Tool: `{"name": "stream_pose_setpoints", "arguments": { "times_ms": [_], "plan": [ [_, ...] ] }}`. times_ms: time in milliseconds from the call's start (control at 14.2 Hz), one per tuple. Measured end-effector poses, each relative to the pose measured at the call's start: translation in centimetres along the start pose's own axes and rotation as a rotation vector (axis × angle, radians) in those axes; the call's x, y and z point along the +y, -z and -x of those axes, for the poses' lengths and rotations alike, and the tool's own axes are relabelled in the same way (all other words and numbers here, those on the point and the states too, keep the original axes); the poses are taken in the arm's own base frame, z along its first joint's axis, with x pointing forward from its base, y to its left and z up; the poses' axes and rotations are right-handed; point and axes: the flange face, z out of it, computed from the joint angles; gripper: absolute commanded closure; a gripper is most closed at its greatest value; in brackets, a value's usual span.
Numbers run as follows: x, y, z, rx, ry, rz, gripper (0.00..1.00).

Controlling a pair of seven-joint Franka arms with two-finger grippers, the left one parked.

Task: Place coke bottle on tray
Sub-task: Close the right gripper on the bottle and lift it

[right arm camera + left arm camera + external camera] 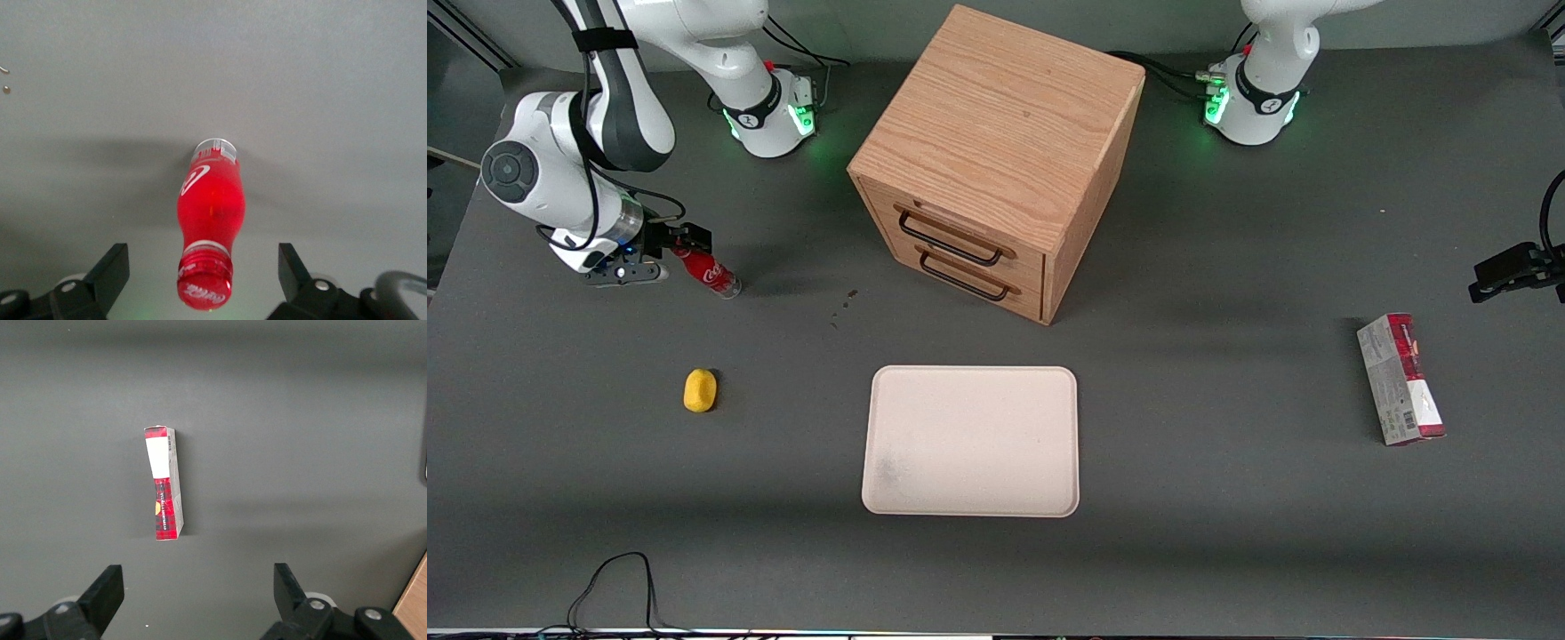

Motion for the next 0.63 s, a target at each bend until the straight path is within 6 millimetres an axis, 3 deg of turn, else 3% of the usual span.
{"name": "stream_pose_setpoints", "arguments": {
  "times_ms": [634],
  "plan": [
    [0.01, 0.07, -0.02, -0.001, 0.000, 0.000, 0.50]
  ]
}}
